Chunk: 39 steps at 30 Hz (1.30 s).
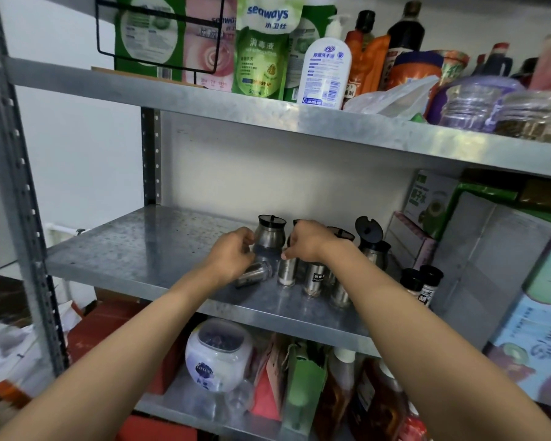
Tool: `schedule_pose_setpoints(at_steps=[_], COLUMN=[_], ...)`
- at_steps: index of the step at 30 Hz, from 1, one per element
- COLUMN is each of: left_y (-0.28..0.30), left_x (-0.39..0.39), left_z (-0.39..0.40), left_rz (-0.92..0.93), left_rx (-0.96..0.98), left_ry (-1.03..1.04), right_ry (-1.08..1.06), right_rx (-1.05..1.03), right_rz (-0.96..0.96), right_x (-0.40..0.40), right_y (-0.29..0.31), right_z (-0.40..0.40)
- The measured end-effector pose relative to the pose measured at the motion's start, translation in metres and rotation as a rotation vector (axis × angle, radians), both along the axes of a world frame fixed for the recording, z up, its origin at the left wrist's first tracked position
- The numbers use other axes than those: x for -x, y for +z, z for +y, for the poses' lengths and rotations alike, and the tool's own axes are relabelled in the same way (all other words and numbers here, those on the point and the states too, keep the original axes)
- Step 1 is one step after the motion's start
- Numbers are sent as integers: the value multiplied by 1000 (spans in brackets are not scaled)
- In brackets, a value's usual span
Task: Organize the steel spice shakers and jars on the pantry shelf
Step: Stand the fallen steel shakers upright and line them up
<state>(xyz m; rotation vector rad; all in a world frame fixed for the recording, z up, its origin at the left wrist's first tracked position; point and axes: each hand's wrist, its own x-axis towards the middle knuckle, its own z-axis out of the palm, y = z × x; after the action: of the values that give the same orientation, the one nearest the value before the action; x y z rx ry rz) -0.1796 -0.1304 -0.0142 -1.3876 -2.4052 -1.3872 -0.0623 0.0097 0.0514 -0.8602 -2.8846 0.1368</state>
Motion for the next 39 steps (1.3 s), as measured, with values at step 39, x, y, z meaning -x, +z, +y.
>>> schedule_pose_setpoints(at_steps=[39], left_y=[-23], left_x=[2], left_z=[-24], left_rz=[49], left_rx=[243], left_ry=[95], right_ry=[5], right_rx=[276], right_rz=[104], right_x=[-6], right_y=[-2], right_z=[-1])
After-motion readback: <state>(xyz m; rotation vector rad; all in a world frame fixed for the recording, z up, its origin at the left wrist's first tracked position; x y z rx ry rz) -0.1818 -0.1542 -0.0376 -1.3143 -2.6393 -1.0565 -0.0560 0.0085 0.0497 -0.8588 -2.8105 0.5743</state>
